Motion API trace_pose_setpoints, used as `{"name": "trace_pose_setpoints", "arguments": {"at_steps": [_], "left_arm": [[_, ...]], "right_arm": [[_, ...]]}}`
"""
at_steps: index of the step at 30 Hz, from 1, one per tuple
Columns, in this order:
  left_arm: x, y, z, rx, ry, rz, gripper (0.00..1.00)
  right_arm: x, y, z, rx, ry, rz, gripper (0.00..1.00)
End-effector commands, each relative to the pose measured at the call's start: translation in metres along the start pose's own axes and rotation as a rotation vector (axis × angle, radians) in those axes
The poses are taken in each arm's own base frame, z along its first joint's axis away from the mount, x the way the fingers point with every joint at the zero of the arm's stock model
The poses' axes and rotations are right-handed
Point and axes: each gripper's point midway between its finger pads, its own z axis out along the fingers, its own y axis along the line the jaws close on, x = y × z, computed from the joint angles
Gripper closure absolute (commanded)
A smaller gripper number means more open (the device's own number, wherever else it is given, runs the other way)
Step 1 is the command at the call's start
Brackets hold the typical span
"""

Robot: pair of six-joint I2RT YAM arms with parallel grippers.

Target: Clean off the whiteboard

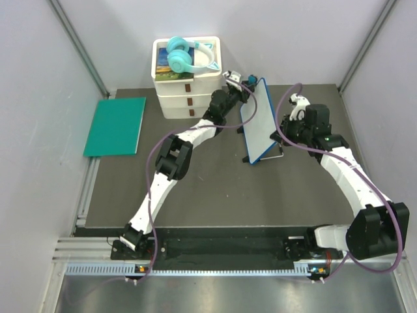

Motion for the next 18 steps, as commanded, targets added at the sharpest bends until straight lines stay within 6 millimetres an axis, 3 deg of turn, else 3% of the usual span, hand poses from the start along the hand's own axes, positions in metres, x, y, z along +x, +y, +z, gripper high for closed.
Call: {"name": "trace_pose_setpoints", "arguments": {"at_steps": [1,2,4,5,9,12,15,18], "left_arm": [[0.047,-0.028,-0.013,0.096,0.13,-0.036,1.0],[0.063,-0.028,-0.022,0.094,0.169,-0.046,1.0],[0.068,-0.031,-0.029,0.095,0.188,-0.058,1.0],[0.08,-0.031,-0.036,0.091,0.223,-0.069,1.0],[0.09,-0.038,-0.049,0.103,0.27,-0.083,1.0],[0.084,-0.042,-0.047,0.113,0.259,-0.065,1.0],[0.062,-0.049,-0.037,0.137,0.206,-0.067,1.0],[0.028,-0.062,-0.027,0.174,0.115,-0.073,1.0]], "right_arm": [[0.113,0.039,-0.009,-0.216,0.413,-0.03,1.0],[0.113,0.039,-0.008,-0.214,0.411,-0.031,1.0],[0.113,0.039,-0.008,-0.214,0.411,-0.031,1.0],[0.113,0.039,-0.007,-0.214,0.411,-0.029,1.0],[0.113,0.038,-0.006,-0.215,0.41,-0.031,1.0],[0.112,0.038,-0.006,-0.215,0.407,-0.028,1.0],[0.112,0.039,-0.006,-0.216,0.406,-0.032,1.0],[0.113,0.038,-0.006,-0.214,0.407,-0.03,1.0]]}}
